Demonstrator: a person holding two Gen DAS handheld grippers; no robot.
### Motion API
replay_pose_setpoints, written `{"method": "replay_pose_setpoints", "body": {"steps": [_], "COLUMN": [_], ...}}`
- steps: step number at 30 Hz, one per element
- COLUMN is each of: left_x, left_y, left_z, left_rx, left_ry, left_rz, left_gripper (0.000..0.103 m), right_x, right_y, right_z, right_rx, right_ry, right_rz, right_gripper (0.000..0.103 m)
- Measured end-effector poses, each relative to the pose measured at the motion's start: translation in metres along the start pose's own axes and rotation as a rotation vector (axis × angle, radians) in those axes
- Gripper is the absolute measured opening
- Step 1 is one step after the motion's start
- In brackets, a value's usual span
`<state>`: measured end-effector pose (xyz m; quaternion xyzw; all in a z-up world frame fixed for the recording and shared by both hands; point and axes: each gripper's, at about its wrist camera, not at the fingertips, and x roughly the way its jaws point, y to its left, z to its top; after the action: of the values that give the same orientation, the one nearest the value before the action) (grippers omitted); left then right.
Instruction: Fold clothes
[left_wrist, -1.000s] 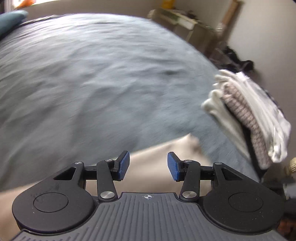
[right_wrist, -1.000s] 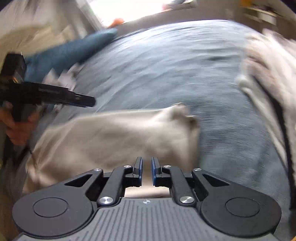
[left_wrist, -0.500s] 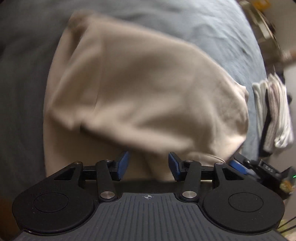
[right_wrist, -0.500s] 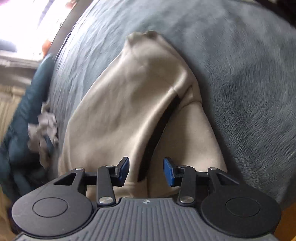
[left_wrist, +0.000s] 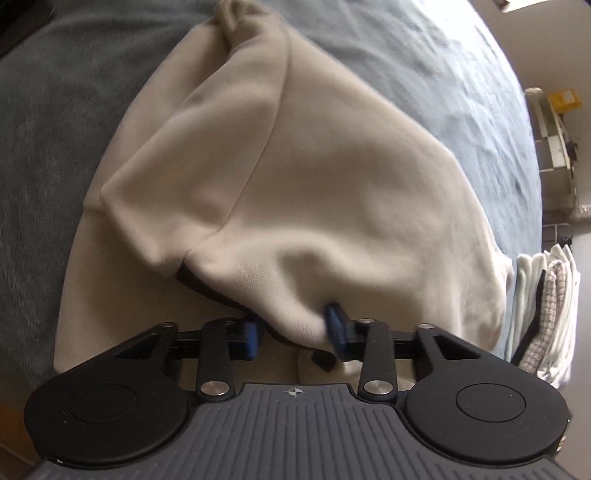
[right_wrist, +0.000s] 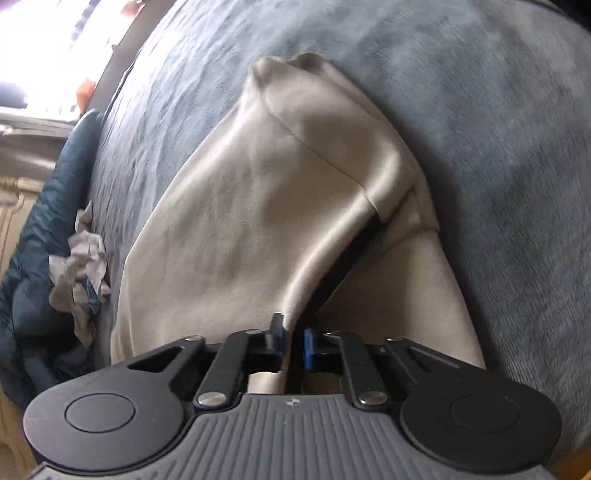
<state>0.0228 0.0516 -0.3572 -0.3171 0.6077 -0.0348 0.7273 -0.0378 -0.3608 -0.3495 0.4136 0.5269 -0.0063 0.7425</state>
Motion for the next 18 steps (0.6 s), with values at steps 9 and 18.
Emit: {"method": "replay_pose_setpoints", "body": {"steps": [9, 18], "left_x": [0.004, 0.008], "left_y": [-0.021, -0.023], "left_z": [0.014, 0.018], "left_rx": [0.054, 0.068], "left_ry": [-0.049, -0.087], "left_rz": [0.010, 0.002], "left_gripper": [0.016, 0.013], "right_x": [-0.001, 0.001], "right_y": [0.016, 0.020], "right_z": [0.007, 0.014], "right_rx": [-0.076, -0.087], "right_ry": [-0.032, -0.050], "right_rz": [-0.017, 0.002], "right_gripper": [0.008, 0.008]}}
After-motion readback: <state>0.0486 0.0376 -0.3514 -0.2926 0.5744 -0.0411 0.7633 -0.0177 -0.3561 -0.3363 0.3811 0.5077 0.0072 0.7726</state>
